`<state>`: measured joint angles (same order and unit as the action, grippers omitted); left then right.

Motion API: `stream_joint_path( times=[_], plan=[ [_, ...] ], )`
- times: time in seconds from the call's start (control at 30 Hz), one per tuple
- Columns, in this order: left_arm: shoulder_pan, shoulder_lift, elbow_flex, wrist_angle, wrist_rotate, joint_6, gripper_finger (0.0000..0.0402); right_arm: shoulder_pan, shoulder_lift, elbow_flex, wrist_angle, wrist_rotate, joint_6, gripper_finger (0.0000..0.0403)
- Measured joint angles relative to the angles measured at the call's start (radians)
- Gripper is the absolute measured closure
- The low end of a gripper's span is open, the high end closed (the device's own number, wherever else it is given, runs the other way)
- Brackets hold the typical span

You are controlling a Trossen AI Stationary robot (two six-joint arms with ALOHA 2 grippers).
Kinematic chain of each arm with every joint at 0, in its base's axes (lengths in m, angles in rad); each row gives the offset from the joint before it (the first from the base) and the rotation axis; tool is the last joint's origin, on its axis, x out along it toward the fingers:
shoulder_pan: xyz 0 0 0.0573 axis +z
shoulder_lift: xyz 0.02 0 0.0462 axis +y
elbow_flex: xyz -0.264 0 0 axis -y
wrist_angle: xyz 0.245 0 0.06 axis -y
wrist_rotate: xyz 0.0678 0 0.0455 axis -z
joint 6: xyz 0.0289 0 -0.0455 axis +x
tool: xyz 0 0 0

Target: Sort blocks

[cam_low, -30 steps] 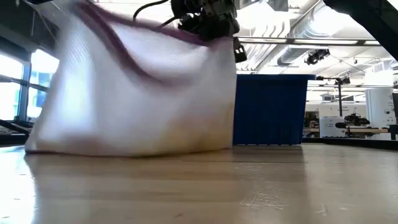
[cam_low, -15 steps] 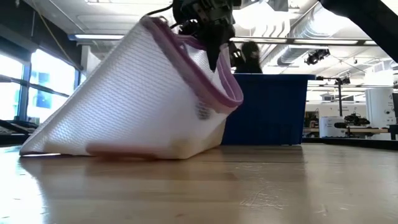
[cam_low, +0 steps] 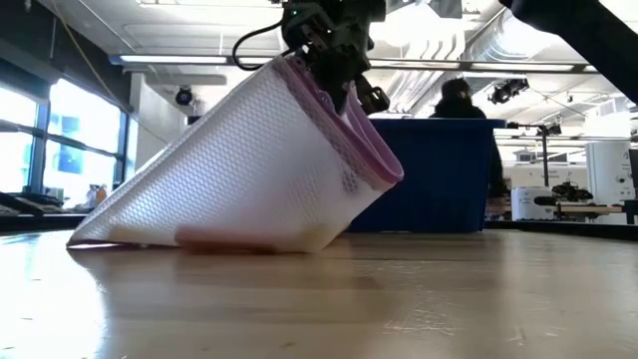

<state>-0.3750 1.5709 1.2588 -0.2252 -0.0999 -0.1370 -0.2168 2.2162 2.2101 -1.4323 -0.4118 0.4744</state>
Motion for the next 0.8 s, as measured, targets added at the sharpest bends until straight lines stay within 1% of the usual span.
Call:
stream_joint_path(
  times=[0.13, 0.3, 0.47, 0.57, 0.67, 0.8],
  plan=[
    [0.031, 0.070, 0.017, 0.007, 0.066, 0.029, 0.0261, -0.005, 0.000, 0.000, 0.000, 0.000, -0.001, 0.0403],
    [0.058, 0.137, 0.016, -0.051, 0.073, 0.066, 0.0261, -0.005, 0.000, 0.000, 0.001, 0.001, -0.004, 0.0403],
    [0.062, 0.197, 0.016, -0.164, 0.066, 0.132, 0.0261, -0.004, 0.000, 0.000, 0.000, 0.000, -0.003, 0.0403],
    [0.062, 0.217, 0.015, -0.218, 0.082, 0.142, 0.0260, -0.004, 0.000, 0.000, 0.001, 0.000, -0.005, 0.0403],
    [0.059, 0.225, 0.016, -0.262, 0.130, 0.157, 0.0255, -0.003, 0.000, 0.000, 0.000, 0.000, -0.007, 0.0403],
    [0.038, 0.210, 0.017, -0.349, 0.145, 0.206, 0.0245, -0.003, 0.000, 0.000, -0.001, 0.000, -0.011, 0.0403]
  ],
)
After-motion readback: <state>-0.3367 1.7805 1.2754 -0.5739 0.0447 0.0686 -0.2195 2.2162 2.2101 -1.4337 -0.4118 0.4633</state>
